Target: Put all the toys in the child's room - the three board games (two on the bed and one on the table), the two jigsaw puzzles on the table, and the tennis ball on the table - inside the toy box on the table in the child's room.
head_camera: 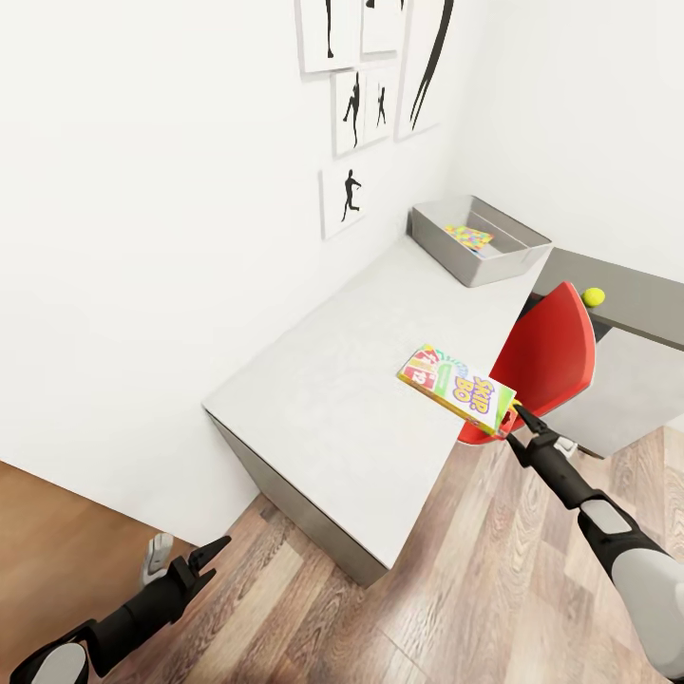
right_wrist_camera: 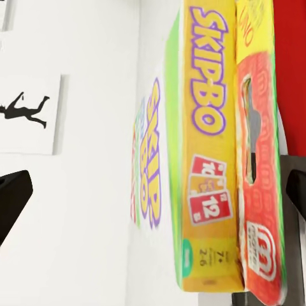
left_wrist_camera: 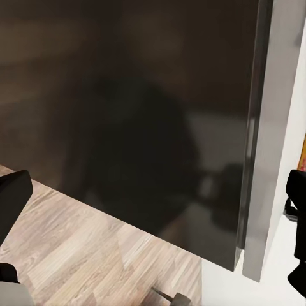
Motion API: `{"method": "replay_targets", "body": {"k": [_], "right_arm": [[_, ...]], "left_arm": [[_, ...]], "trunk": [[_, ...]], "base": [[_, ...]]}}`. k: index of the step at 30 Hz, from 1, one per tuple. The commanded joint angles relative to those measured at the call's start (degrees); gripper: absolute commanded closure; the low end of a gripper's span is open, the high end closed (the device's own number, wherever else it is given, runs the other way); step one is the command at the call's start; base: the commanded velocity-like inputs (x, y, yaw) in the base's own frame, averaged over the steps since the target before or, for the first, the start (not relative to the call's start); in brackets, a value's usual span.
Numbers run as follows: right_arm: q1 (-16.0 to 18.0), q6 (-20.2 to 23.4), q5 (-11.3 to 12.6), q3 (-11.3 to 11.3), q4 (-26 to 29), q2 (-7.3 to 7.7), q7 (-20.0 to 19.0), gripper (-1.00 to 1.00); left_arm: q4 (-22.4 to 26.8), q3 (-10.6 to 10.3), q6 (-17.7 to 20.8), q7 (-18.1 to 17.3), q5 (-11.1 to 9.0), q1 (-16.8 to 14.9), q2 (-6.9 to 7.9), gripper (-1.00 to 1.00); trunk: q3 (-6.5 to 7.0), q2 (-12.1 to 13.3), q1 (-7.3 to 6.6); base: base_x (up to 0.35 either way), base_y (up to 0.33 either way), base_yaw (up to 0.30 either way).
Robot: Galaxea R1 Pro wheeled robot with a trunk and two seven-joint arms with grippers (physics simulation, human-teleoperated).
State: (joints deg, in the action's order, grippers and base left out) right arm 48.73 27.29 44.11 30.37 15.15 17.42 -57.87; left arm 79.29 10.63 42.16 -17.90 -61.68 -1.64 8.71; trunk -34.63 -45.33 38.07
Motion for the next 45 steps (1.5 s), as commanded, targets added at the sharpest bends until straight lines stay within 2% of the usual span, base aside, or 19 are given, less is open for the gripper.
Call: {"method": "replay_targets", "body": {"k": [1, 28, 33, 34, 39, 45], "right_arm": [[0.0, 0.4, 0.4, 0.0, 0.0, 0.01, -0.1, -1.0], [0.1, 0.5, 0.1, -0.3, 2.1, -1.04, -0.1, -1.0], [0.1, 0.5, 0.1, -1.1, 2.1, -1.27, -0.1, -1.0], [0.1, 0.5, 0.1, -1.5, 2.1, -1.3, -0.1, 1.0], [0.1, 0.5, 0.2, -3.4, 2.2, -1.33, -0.3, 1.0], [0.1, 0.6, 0.2, -4.2, 2.2, -1.28, -0.8, 1.0]], "left_arm": [[0.0, 0.1, 0.4, -0.1, -0.1, 0.0, -0.01, -1.0], [0.1, 0.1, 0.4, -0.2, -0.1, 0.0, -0.01, -1.0], [0.2, 0.1, 0.4, -0.2, -0.1, 0.0, -0.01, -1.0], [0.2, 0.1, 0.4, -0.2, -0.1, 0.0, -0.01, -1.0], [0.2, 0.1, 0.4, -0.2, -0.1, 0.0, -0.01, -1.0], [0.2, 0.1, 0.4, -0.2, -0.1, 0.0, -0.01, -1.0]], "trunk": [[-0.05, 0.0, 0.01], [-0.05, 0.0, 0.01], [-0.05, 0.0, 0.01], [-0.05, 0.0, 0.01], [-0.05, 0.0, 0.01], [-0.05, 0.0, 0.01]], "base": [[0.0, 0.0, 0.0], [0.0, 0.0, 0.0], [0.0, 0.0, 0.0], [0.0, 0.0, 0.0], [0.0, 0.0, 0.0], [0.0, 0.0, 0.0]]}}
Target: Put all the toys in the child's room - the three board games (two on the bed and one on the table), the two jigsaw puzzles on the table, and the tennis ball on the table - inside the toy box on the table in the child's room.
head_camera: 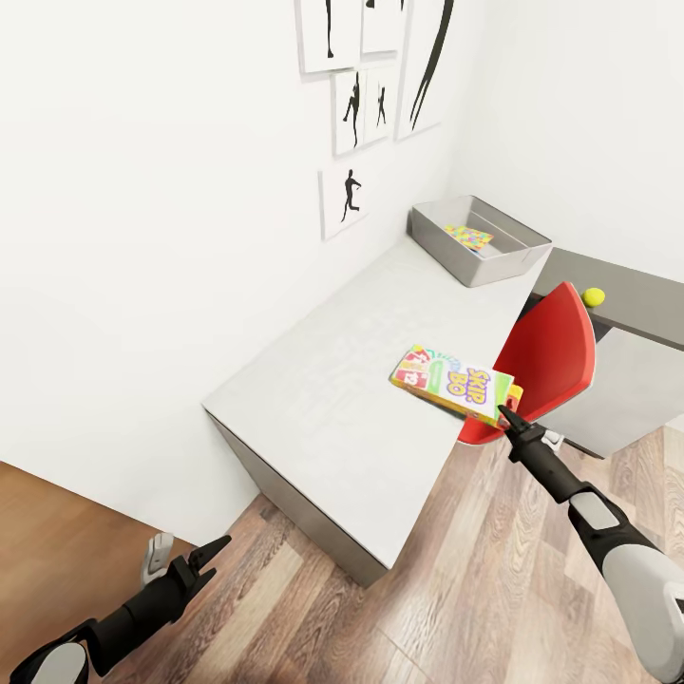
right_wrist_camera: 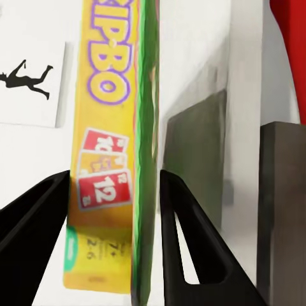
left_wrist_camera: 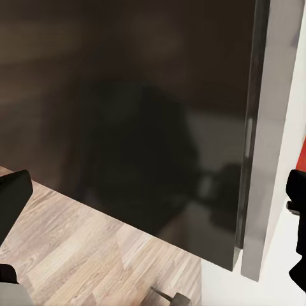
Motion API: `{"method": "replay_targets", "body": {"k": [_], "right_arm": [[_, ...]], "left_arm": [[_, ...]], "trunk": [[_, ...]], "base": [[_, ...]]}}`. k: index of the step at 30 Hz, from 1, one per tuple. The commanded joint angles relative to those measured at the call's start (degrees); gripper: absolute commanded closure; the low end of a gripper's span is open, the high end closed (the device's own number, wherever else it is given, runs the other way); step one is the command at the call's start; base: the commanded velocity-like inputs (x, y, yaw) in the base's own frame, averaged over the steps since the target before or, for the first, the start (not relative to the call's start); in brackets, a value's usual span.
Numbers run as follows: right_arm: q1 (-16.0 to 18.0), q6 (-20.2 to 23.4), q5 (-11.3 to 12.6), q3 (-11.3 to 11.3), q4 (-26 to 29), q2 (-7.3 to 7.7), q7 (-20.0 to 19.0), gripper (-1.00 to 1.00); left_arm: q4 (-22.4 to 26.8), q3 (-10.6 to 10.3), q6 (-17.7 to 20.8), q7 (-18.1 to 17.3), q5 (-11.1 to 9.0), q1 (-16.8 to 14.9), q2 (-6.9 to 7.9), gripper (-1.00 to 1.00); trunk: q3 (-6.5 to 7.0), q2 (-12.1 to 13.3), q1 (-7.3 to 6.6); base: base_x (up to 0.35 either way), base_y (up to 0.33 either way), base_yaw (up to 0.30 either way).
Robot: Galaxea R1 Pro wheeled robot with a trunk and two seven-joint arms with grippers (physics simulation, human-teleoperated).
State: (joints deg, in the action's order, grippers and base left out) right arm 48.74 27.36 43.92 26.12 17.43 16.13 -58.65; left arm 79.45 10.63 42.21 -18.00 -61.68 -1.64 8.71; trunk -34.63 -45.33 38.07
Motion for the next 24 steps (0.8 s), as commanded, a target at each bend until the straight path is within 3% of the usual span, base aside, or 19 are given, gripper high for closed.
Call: {"method": "replay_targets", "body": {"k": [1, 24], "right_arm": [[0.0, 0.5, 0.4, 0.0, 0.0, 0.02, -0.1, 1.0], [0.0, 0.6, 0.4, -0.3, 0.0, 0.06, -0.2, 1.0]], "left_arm": [[0.0, 0.1, 0.4, -0.1, -0.1, 0.0, -0.01, -1.0], [0.0, 0.1, 0.4, 0.0, -0.1, 0.0, -0.01, -1.0]], "trunk": [[-0.05, 0.0, 0.01], [-0.05, 0.0, 0.01]], "base": [[0.0, 0.0, 0.0], [0.0, 0.0, 0.0]]}}
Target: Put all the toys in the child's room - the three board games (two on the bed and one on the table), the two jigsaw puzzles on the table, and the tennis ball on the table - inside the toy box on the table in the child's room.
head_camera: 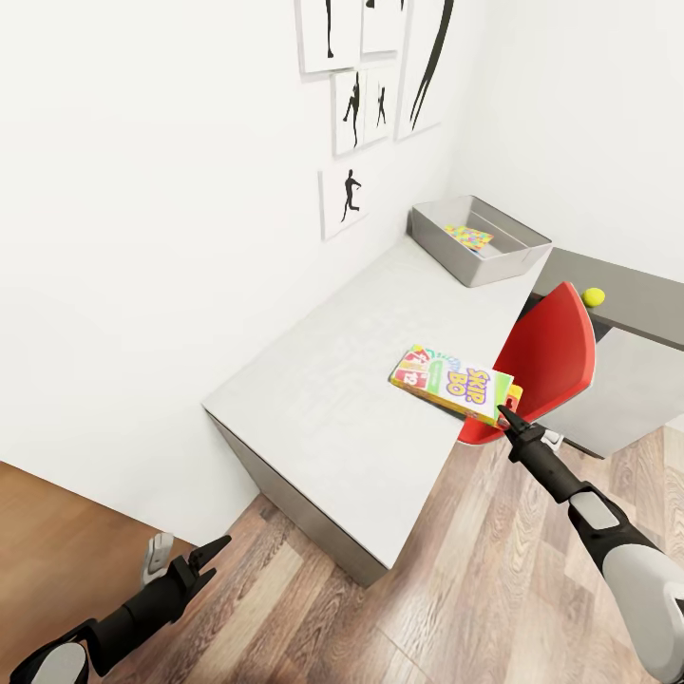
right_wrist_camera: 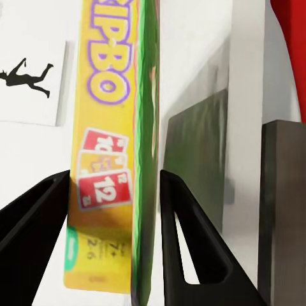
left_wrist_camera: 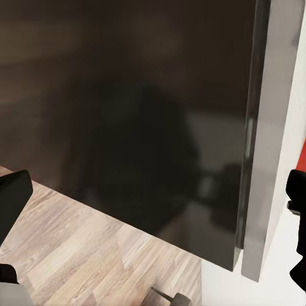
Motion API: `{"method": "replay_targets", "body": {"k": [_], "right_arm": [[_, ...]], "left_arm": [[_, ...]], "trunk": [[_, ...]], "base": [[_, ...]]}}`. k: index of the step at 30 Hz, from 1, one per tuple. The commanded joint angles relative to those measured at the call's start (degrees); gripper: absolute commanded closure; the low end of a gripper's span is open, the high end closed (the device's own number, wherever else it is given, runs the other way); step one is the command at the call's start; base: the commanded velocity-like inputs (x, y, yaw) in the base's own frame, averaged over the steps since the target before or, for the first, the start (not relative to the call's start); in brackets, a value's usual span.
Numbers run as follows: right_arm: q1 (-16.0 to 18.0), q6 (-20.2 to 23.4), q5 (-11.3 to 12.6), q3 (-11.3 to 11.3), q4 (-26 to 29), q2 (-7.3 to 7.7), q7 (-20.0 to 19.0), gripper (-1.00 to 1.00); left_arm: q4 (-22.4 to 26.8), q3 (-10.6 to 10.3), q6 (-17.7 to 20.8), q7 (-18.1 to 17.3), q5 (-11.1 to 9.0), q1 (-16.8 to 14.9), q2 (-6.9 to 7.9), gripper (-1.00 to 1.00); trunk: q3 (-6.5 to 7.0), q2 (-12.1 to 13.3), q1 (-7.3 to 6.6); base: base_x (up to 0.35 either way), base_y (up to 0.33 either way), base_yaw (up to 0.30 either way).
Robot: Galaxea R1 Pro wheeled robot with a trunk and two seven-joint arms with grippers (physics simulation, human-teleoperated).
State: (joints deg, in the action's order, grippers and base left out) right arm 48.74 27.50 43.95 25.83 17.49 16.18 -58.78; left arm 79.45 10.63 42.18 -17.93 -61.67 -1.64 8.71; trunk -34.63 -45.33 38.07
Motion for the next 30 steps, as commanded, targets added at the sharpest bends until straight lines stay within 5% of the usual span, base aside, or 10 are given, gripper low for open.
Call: {"method": "replay_targets", "body": {"k": [1, 20, 30], "right_arm": [[0.0, 0.5, 0.3, 0.0, -0.1, 0.01, -0.1, 1.0], [0.0, 0.8, 0.3, 0.0, 0.6, 0.31, -1.5, 1.0], [-0.1, 1.7, 0.3, -2.2, 5.0, 0.38, -7.5, 1.0]], "left_arm": [[0.0, 0.1, 0.4, -0.1, -0.1, 0.0, -0.01, -1.0], [-0.1, 0.1, -0.1, 0.2, 0.0, 0.1, -0.08, -1.0], [-0.1, 0.1, -0.2, 0.1, 0.1, 0.4, -0.02, -1.0]], "trunk": [[-0.05, 0.0, 0.01], [-0.05, 0.0, 0.01], [-0.05, 0.0, 0.01]], "base": [[0.0, 0.0, 0.0], [0.0, 0.0, 0.0], [0.0, 0.0, 0.0]]}}
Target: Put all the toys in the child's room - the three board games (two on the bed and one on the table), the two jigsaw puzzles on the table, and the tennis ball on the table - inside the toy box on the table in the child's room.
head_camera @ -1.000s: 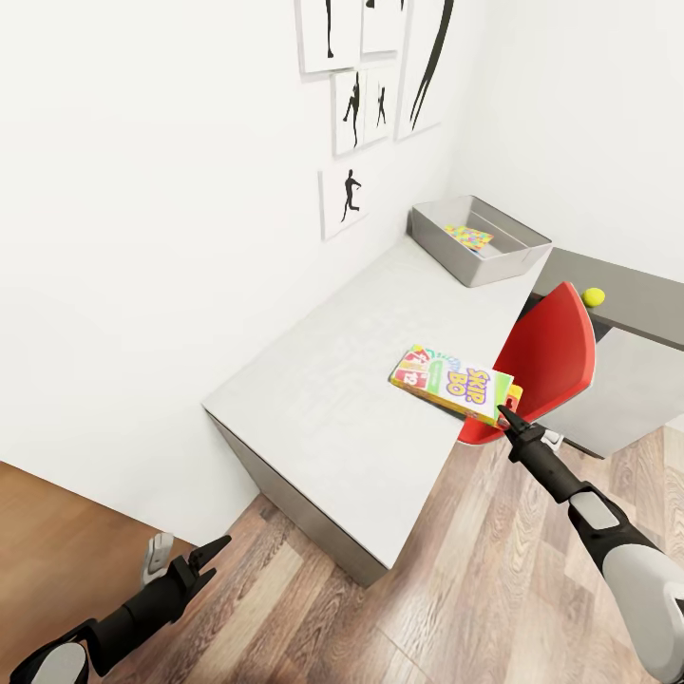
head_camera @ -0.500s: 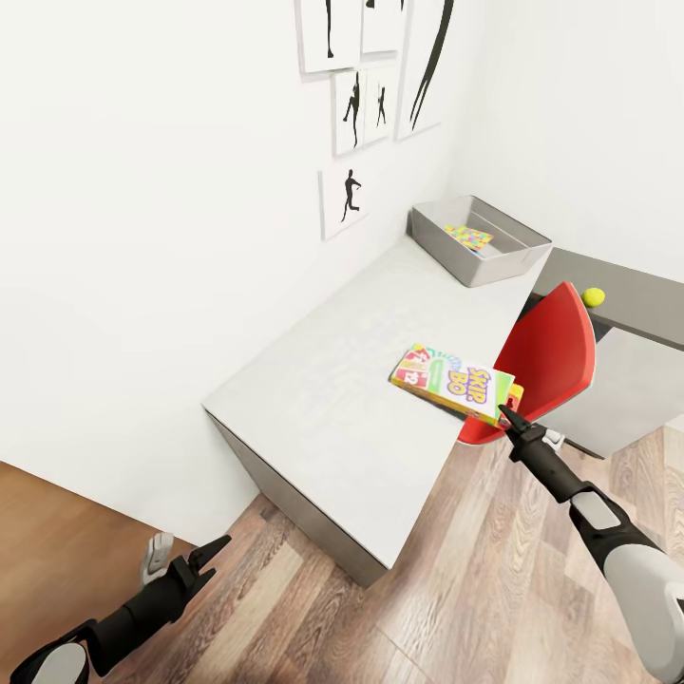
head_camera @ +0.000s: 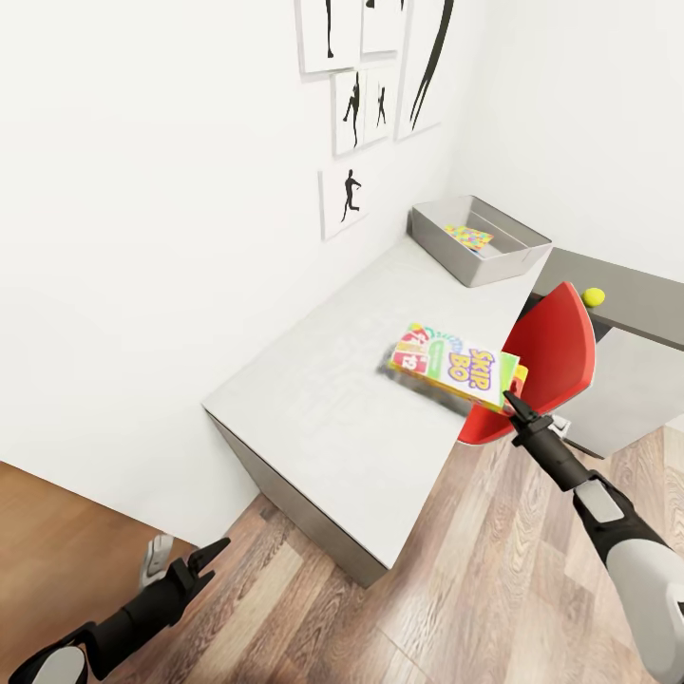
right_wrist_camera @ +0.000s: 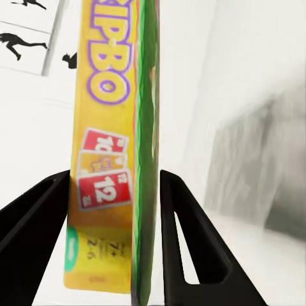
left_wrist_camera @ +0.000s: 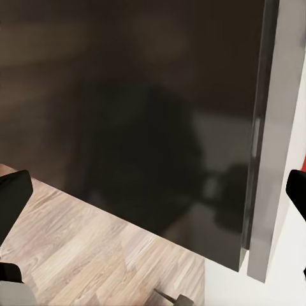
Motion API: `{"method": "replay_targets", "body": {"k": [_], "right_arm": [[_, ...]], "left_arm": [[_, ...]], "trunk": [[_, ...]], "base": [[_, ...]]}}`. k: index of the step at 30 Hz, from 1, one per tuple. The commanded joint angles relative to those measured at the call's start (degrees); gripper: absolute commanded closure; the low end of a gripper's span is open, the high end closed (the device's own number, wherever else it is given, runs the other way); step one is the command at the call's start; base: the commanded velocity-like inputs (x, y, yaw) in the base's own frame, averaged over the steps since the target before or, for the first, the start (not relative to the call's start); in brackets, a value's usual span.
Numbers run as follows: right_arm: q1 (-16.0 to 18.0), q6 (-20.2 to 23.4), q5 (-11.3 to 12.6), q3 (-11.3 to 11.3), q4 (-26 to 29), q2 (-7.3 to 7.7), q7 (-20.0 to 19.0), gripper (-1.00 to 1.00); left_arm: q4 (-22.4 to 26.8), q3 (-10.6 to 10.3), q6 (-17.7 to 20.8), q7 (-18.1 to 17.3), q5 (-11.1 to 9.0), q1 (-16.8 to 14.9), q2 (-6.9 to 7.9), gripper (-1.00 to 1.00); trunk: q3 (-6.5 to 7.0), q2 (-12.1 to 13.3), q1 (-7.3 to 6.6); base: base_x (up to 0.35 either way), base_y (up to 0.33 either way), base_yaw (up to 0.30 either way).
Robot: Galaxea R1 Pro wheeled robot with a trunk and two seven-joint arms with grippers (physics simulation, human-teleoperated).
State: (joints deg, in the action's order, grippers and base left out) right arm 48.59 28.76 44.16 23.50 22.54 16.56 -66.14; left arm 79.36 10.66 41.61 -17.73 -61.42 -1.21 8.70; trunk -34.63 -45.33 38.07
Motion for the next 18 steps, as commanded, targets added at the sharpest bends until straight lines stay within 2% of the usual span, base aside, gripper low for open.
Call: {"method": "replay_targets", "body": {"k": [1, 5, 9, 18], "right_arm": [[0.0, 0.4, 0.1, 0.1, 0.0, 0.01, -0.1, 1.0], [0.0, 3.4, 0.1, -2.6, 2.4, 0.36, -1.4, 1.0], [-0.2, 5.8, 0.1, -3.8, 5.1, 0.48, -1.7, 1.0], [-2.3, 8.2, 0.1, -4.8, 10.7, 0.48, -2.0, 1.0]], "left_arm": [[0.0, 0.1, 0.4, -0.1, -0.1, 0.0, -0.01, -1.0], [0.0, 0.1, 0.3, -0.1, -0.1, 0.2, -0.01, -1.0], [0.0, 0.1, 0.3, -0.1, -0.1, 0.3, 0.0, -1.0], [0.0, 0.0, 0.3, -0.1, -0.2, 0.3, -0.03, -1.0]], "trunk": [[-0.05, 0.0, 0.01], [-0.05, 0.0, 0.01], [-0.05, 0.0, 0.01], [-0.05, 0.0, 0.01]], "base": [[0.0, 0.0, 0.0], [0.0, 0.0, 0.0], [0.0, 0.0, 0.0], [0.0, 0.0, 0.0]]}}
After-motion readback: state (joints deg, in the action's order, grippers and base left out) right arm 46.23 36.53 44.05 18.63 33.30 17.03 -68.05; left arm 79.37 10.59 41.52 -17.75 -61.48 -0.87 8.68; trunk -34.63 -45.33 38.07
